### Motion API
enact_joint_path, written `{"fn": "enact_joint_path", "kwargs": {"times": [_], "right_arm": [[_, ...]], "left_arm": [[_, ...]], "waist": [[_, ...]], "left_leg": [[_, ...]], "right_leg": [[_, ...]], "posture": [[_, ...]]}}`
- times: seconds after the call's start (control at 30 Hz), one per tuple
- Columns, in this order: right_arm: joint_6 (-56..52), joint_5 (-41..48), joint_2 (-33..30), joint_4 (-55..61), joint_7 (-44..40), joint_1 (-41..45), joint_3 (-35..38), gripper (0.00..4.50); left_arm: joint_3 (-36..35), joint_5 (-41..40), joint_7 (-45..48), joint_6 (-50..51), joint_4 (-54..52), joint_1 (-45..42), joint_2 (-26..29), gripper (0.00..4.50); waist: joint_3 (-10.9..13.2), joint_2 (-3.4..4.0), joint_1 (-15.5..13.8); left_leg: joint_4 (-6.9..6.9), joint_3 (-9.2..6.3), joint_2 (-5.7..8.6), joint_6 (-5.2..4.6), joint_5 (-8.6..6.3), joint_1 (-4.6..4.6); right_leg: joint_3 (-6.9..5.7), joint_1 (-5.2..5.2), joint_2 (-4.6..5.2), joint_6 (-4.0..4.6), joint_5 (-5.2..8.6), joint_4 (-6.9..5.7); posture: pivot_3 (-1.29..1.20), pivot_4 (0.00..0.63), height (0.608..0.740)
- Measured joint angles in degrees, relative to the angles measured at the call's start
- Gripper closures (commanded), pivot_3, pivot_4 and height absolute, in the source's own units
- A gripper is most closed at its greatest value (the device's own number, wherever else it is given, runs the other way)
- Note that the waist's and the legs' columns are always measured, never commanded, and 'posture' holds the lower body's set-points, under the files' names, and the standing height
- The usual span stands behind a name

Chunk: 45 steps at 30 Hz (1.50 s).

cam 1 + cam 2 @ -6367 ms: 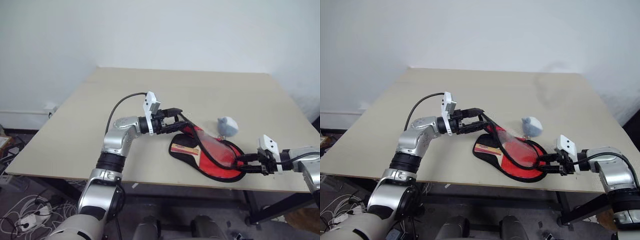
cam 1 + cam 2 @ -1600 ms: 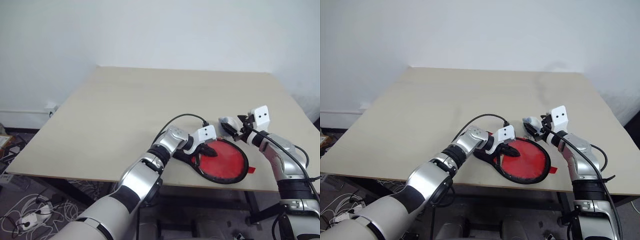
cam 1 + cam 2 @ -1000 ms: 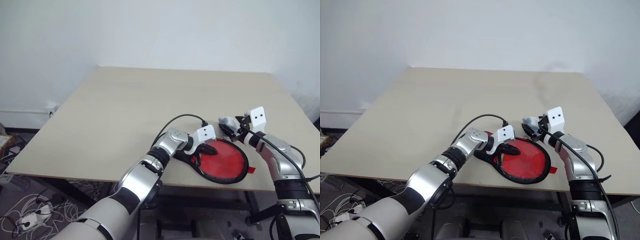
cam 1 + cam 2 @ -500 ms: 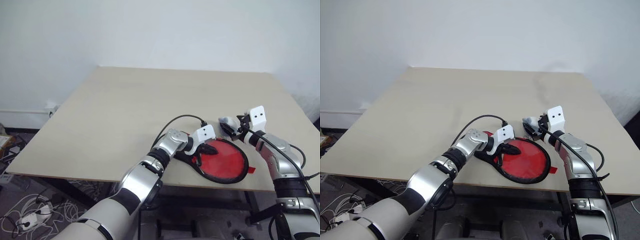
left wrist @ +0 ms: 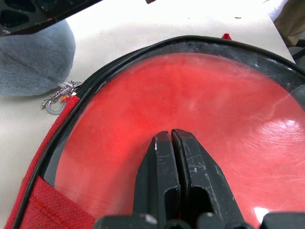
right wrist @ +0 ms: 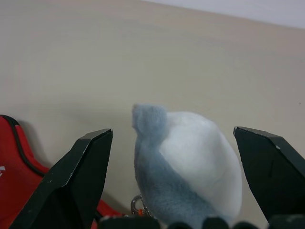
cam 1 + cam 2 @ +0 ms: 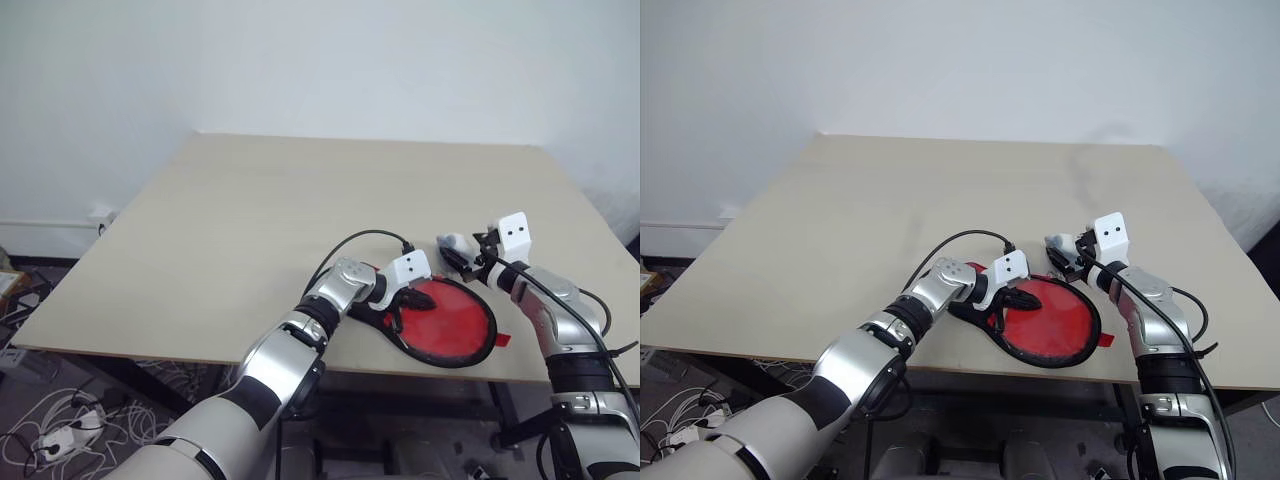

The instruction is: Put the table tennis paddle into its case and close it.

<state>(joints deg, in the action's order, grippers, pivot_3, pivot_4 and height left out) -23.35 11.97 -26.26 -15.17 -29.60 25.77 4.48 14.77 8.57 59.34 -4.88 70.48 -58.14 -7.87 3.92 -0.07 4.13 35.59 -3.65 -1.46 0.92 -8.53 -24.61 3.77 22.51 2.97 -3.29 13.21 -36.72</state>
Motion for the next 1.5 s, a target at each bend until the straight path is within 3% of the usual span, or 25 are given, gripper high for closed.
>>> {"fn": "enact_joint_path", "kwargs": {"times": [0.5, 0.83, 1.03, 1.17, 1.5], "right_arm": [[-0.51, -3.74, 1.34, -11.6, 3.55, 5.66, -1.83, 0.1], [-0.59, -3.71, 1.34, -11.56, 3.52, 5.64, -1.73, 2.83], [-1.08, -3.68, 1.34, -11.29, 3.77, 5.49, -1.6, 3.91], [-1.15, -3.62, 1.34, -10.8, 3.81, 5.05, -1.45, 4.17], [-1.64, -3.64, 0.59, -9.51, 4.97, 3.87, -0.58, 4.2]], "left_arm": [[0.02, 0.21, 0.17, 0.01, 0.0, 0.0, -0.03, 4.5], [0.04, 0.24, 0.08, 0.01, 0.0, 0.0, -0.03, 4.5], [0.06, 0.24, 0.08, 0.0, 0.0, 0.0, -0.04, 4.5], [0.15, 0.24, 0.1, -0.01, 0.0, 0.0, -0.04, 4.5], [0.45, 0.23, -0.04, -0.15, 0.0, 0.0, -0.06, 4.5]], "waist": [[-0.01, 0.02, 0.18], [-0.01, 0.02, 0.18], [-0.02, 0.02, 0.18], [-0.02, 0.03, 0.18], [-0.02, 0.03, 0.17]], "left_leg": [[-0.03, -0.01, 0.0, -0.01, 0.0, 0.0], [-0.02, -0.01, 0.0, -0.01, 0.0, 0.0], [-0.02, -0.01, 0.0, -0.01, 0.0, 0.0], [-0.02, -0.01, 0.01, -0.01, 0.0, 0.0], [-0.02, -0.01, 0.01, -0.01, 0.0, 0.0]], "right_leg": [[0.0, 0.0, -0.01, 0.0, 0.0, -0.01], [0.0, 0.0, -0.01, 0.0, 0.0, -0.01], [0.0, 0.0, -0.01, 0.0, 0.0, -0.01], [0.0, 0.0, -0.01, 0.0, 0.0, -0.01], [0.0, 0.0, 0.0, 0.0, 0.0, -0.01]], "posture": [[0.0, 0.0, 0.74], [0.0, 0.0, 0.74], [0.0, 0.0, 0.74], [0.0, 0.0, 0.74], [0.0, 0.0, 0.74]]}}
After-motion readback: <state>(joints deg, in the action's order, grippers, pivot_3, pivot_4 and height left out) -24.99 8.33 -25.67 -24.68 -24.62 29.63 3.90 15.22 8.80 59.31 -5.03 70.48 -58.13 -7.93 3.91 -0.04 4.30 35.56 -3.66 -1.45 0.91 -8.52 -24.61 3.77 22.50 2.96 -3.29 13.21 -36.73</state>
